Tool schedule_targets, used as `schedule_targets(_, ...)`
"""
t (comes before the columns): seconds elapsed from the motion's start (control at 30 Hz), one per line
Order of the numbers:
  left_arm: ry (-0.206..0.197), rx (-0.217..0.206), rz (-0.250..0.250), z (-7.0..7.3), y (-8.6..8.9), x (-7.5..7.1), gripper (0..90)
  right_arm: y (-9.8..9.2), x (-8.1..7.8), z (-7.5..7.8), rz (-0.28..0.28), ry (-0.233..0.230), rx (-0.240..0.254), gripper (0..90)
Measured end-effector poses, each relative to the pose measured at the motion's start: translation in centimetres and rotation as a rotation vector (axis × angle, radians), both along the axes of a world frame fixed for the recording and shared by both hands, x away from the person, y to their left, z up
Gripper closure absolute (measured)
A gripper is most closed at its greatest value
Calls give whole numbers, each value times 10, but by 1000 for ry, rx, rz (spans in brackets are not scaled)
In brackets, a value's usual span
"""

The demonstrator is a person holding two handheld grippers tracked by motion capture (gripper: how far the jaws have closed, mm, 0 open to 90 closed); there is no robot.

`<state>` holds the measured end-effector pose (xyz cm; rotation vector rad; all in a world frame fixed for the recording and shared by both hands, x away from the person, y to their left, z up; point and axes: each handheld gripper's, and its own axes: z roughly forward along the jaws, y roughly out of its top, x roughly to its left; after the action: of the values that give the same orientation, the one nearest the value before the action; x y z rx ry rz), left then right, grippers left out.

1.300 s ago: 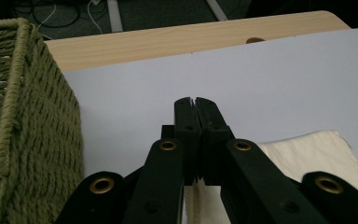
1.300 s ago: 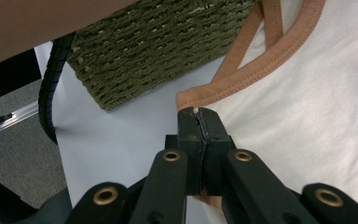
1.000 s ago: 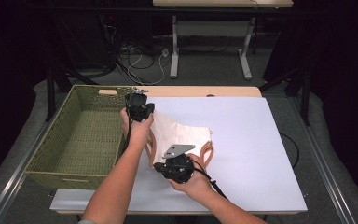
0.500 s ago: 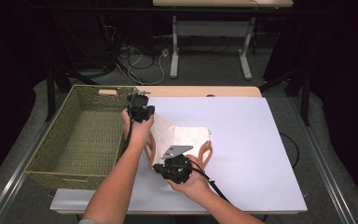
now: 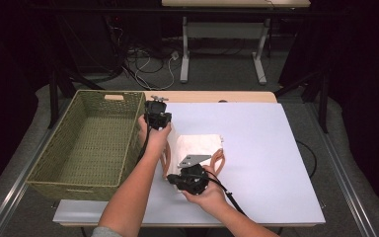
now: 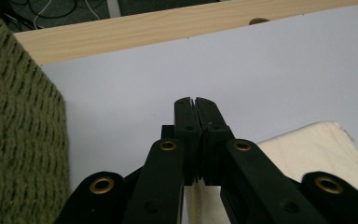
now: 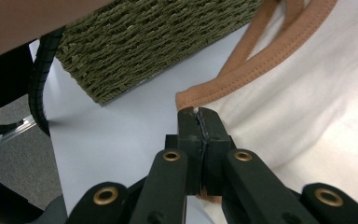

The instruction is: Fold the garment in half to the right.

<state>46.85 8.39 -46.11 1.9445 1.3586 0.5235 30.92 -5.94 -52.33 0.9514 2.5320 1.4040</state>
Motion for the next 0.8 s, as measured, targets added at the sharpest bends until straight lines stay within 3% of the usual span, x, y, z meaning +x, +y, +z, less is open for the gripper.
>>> schedule_targets(0.43, -20, 6, -55, 8, -31, 1, 885, -29, -2, 10, -20, -7, 21, 892)
schedule_targets(0.8, -27, 7, -85, 7, -48, 3, 885, -45, -3, 9, -28, -5, 3, 893)
